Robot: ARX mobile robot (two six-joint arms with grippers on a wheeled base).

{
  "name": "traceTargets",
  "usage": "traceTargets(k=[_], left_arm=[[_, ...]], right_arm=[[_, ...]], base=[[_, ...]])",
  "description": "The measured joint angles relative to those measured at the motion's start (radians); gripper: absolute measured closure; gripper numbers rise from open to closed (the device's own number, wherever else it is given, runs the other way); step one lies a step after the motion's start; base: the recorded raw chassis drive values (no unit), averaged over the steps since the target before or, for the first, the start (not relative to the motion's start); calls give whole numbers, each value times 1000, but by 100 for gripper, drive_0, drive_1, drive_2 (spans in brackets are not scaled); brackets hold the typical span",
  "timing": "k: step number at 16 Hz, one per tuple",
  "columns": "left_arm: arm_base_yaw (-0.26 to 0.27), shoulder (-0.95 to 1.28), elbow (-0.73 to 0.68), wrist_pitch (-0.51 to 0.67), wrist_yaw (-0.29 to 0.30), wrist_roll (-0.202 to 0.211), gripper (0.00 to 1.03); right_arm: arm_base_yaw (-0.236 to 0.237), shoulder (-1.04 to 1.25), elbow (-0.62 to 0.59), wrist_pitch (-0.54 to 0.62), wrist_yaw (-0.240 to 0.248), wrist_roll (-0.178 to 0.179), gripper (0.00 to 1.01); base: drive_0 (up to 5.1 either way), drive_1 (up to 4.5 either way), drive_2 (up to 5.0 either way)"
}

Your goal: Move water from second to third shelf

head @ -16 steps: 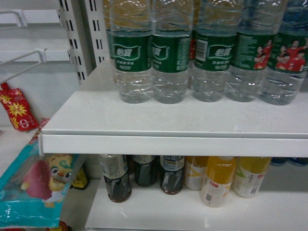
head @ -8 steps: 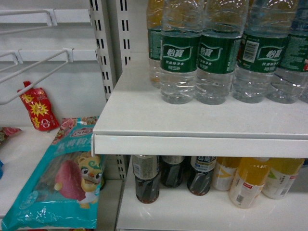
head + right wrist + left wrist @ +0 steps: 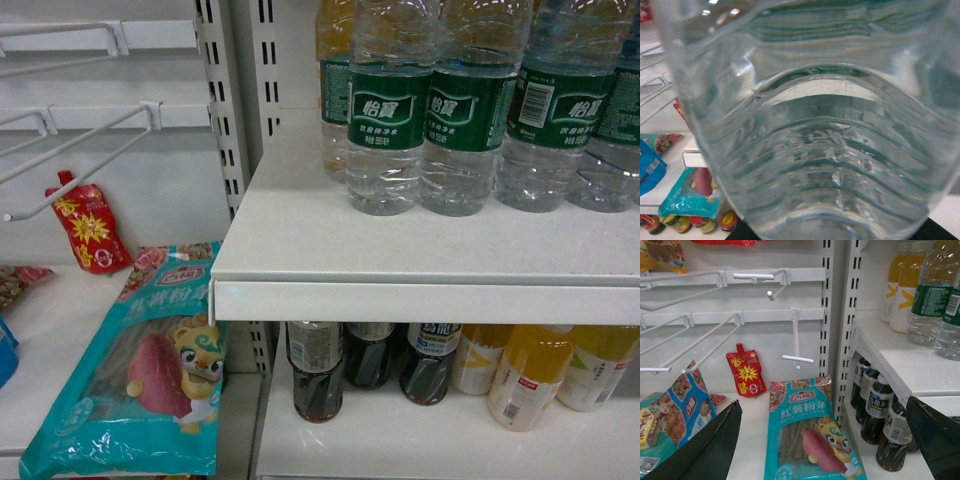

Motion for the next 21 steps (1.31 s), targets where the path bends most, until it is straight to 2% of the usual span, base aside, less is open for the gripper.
traceTargets(k=[3, 4, 5, 6, 8, 11, 12, 17, 21], left_arm=[[0, 0, 0, 0, 0, 0, 5], [0, 0, 0, 0, 0, 0, 5], [0, 0, 0, 0, 0, 0, 5], [0, 0, 0, 0, 0, 0, 5], [0, 0, 0, 0, 0, 0, 5], [0, 0, 0, 0, 0, 0, 5], [0, 0, 0, 0, 0, 0, 5], [0, 0, 0, 0, 0, 0, 5], [0, 0, 0, 0, 0, 0, 5]], right_arm=[[0, 0, 0, 0, 0, 0, 64], [9, 0, 0, 8, 19, -7, 64], [21, 1, 1, 23, 66, -32, 64], [21, 13, 10, 23, 67, -37, 64], [52, 79, 39, 76, 82, -47, 64], [138, 188, 45, 122, 89, -57, 64], [146, 235, 37, 158, 87, -58, 64], [144, 515, 40, 334, 76, -49, 64], [148, 742, 152, 447, 90, -62, 64]], base=[[0, 0, 0], [0, 0, 0], [0, 0, 0], [0, 0, 0], [0, 0, 0], [0, 0, 0], [0, 0, 0], [0, 0, 0], [0, 0, 0]])
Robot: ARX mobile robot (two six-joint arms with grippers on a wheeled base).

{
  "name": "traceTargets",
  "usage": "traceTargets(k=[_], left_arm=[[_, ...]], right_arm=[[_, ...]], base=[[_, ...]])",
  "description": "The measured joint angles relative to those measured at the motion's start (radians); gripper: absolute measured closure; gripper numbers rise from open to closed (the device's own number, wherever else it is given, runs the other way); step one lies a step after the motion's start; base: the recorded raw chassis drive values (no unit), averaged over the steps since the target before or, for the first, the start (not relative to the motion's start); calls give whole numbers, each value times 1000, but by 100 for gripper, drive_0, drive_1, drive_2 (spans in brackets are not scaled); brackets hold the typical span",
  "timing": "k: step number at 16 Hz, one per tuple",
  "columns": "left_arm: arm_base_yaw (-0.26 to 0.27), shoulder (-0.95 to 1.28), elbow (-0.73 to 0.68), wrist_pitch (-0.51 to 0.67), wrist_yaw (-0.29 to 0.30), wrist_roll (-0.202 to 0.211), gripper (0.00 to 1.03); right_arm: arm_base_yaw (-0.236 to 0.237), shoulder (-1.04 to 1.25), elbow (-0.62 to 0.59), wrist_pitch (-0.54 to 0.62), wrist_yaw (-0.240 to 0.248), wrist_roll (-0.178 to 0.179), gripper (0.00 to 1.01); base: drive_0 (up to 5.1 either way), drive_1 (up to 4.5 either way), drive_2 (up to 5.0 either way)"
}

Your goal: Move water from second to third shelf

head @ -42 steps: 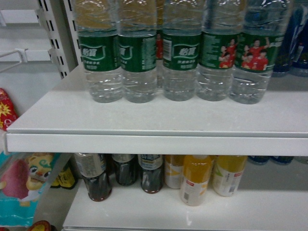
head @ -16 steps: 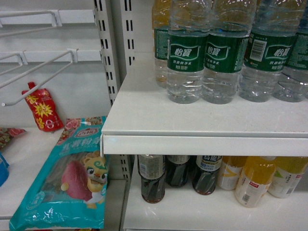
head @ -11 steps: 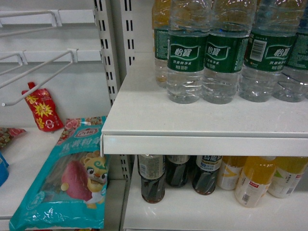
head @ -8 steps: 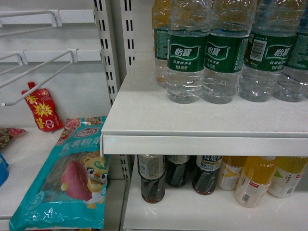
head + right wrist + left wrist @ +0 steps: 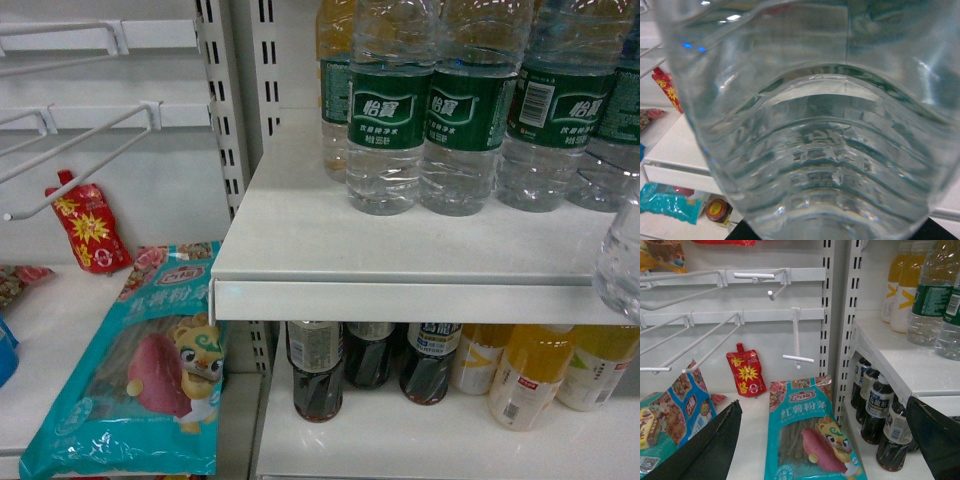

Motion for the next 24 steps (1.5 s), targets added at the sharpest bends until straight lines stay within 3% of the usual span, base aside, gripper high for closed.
traceTargets(k=[8, 24], left_arm=[[0, 0, 0, 0, 0, 0, 5], [0, 0, 0, 0, 0, 0, 5]], right_arm=[[10, 273, 188, 61, 36, -54, 64], [7, 417, 263, 93, 71, -40, 64]], base=[[0, 0, 0], [0, 0, 0]])
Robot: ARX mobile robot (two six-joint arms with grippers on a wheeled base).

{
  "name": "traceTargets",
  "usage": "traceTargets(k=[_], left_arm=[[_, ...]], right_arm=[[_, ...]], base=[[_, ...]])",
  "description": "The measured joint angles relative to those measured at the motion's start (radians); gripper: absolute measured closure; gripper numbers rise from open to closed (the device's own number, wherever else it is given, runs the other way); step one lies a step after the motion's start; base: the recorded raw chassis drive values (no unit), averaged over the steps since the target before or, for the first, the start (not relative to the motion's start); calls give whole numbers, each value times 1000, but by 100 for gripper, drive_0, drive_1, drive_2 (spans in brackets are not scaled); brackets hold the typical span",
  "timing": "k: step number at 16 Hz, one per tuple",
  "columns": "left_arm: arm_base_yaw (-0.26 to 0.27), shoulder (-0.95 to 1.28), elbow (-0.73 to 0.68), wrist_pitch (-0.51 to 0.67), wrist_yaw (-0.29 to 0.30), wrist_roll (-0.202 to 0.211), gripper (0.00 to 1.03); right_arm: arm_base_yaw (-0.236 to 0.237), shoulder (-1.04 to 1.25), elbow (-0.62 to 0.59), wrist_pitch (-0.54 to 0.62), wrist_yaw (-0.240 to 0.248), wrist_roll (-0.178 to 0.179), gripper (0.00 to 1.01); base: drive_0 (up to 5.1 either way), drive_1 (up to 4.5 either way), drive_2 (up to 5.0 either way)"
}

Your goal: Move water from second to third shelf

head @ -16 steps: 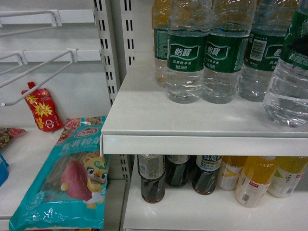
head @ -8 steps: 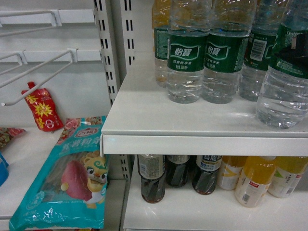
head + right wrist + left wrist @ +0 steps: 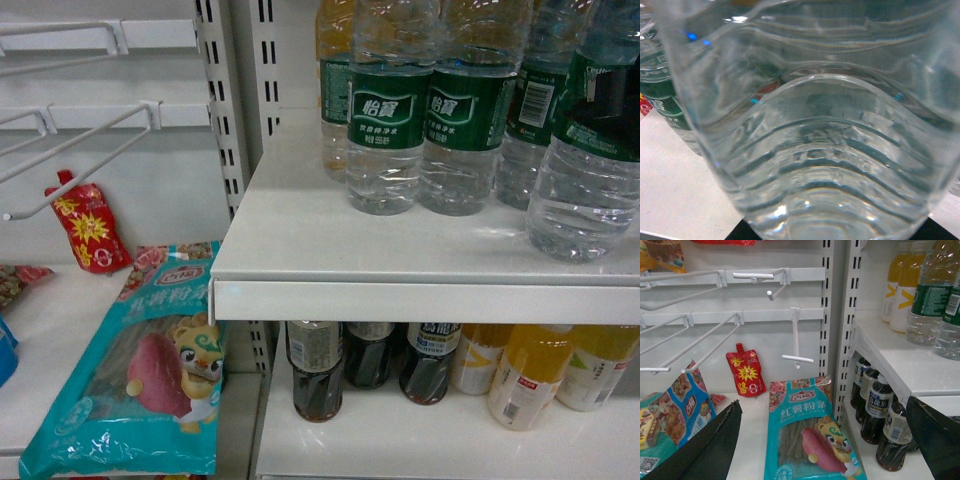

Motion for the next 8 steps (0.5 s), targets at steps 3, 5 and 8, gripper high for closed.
traceTargets(k=[3, 5, 8], left_arm=[[0, 0, 0, 0, 0, 0, 5], [0, 0, 0, 0, 0, 0, 5], [0, 0, 0, 0, 0, 0, 5]], right_arm=[[0, 2, 5, -2, 2, 6, 64], [0, 2, 6, -9, 3, 9, 64], [0, 2, 11, -16, 3, 16, 60]], base=[[0, 0, 0], [0, 0, 0], [0, 0, 0]])
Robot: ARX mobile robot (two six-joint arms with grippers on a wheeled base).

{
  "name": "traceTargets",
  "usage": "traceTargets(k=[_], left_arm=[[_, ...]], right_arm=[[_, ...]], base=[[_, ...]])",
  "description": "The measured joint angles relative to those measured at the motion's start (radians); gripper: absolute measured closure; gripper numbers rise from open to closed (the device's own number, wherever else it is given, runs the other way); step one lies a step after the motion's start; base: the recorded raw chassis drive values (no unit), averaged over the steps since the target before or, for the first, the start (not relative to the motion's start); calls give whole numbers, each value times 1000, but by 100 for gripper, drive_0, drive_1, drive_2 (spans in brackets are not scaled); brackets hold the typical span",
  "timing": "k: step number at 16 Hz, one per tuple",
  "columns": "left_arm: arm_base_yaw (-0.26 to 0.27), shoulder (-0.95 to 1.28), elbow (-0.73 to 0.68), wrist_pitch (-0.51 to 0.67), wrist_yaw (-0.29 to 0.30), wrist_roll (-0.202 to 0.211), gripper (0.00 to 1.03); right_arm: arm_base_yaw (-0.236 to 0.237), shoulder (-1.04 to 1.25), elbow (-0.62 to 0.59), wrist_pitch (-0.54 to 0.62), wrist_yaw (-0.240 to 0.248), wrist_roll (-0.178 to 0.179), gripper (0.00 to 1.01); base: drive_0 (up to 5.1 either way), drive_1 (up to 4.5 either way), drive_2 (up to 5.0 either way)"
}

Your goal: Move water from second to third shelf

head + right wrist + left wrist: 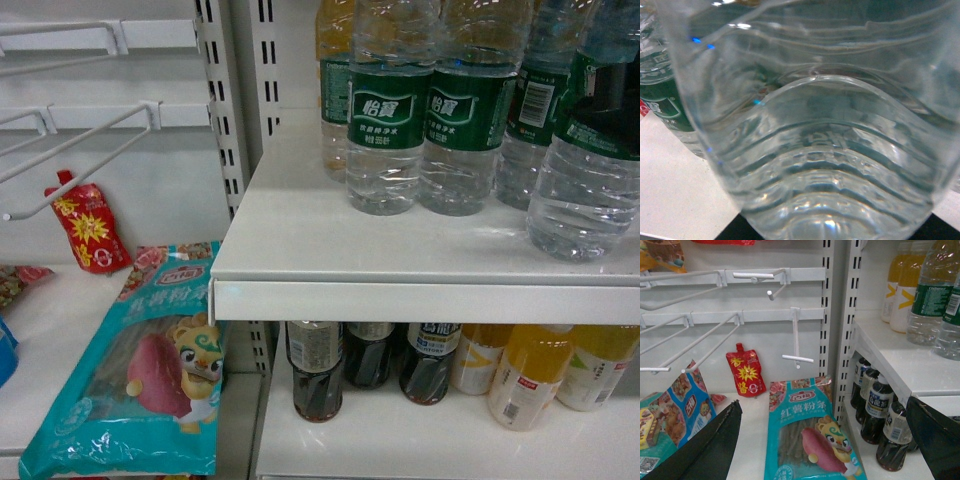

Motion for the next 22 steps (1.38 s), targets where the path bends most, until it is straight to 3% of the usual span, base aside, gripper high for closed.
traceTargets(k=[1, 3, 4, 13, 17, 22], left_arm=[[0, 0, 0, 0, 0, 0, 5], [0, 0, 0, 0, 0, 0, 5], [0, 0, 0, 0, 0, 0, 5], [0, 0, 0, 0, 0, 0, 5], [0, 0, 0, 0, 0, 0, 5], [0, 0, 0, 0, 0, 0, 5]], right_arm=[[2, 5, 13, 9, 0, 3, 27], [2, 4, 38, 18, 0, 3, 5], [2, 4, 38, 15, 0, 4, 2], [-1, -67, 4, -8, -1, 7, 3], [-37, -158, -54, -35, -21, 15, 3], [-39, -267, -97, -67, -42, 19, 3]], base=[[0, 0, 0], [0, 0, 0], [0, 0, 0], [0, 0, 0], [0, 0, 0], [0, 0, 0]])
